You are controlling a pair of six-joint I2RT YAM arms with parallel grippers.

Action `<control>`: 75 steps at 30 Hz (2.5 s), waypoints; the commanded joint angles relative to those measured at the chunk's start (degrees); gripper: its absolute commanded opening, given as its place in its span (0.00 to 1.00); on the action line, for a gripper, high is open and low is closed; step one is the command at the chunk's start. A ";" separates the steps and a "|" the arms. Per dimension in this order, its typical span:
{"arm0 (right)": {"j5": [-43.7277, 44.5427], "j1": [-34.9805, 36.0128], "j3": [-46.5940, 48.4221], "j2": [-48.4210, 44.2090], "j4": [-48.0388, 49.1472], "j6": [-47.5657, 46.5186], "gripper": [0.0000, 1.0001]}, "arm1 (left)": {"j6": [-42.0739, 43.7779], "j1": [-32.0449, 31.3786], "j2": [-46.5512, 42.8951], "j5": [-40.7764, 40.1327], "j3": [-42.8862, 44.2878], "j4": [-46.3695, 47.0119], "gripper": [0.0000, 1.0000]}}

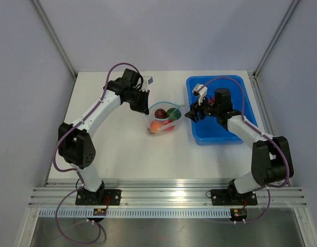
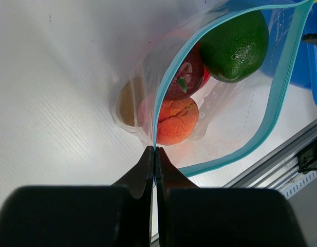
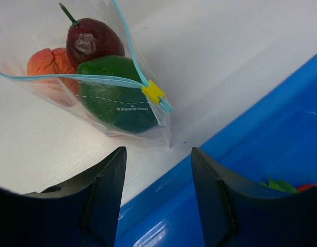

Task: Place the food in the zip-top bag and seal the zipper
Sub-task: Zip the zipper food storage bag at the center of the board.

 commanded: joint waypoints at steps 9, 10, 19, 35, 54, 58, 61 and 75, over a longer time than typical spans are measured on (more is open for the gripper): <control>0.23 3.07 4.36 3.63 4.57 -3.07 0.57 | 1.24 0.30 0.43 1.87 2.61 0.67 0.00; 0.23 2.98 4.71 3.89 4.74 -3.33 0.57 | 1.33 0.30 0.35 1.87 2.61 0.67 0.00; -2.41 2.98 9.01 6.97 -0.17 -6.84 0.57 | 1.42 0.30 0.34 1.96 2.35 0.49 0.00; -5.22 3.86 9.99 6.70 -3.87 -6.76 0.23 | 1.33 0.39 0.96 2.13 2.61 0.58 0.00; -4.25 4.21 8.58 4.68 -7.38 -7.29 0.00 | 7.04 0.48 -7.19 -2.96 4.90 1.00 0.85; -4.70 4.30 8.32 3.81 -7.30 -7.11 0.00 | 11.42 0.21 -13.43 2.63 2.09 10.31 0.88; -4.96 4.12 7.96 3.19 -7.21 -6.94 0.00 | 14.50 -1.54 -16.00 9.48 -2.65 19.72 0.85; -7.33 4.12 5.94 0.47 -5.54 -4.83 0.00 | 28.05 -7.87 -8.38 23.83 -8.64 36.97 0.73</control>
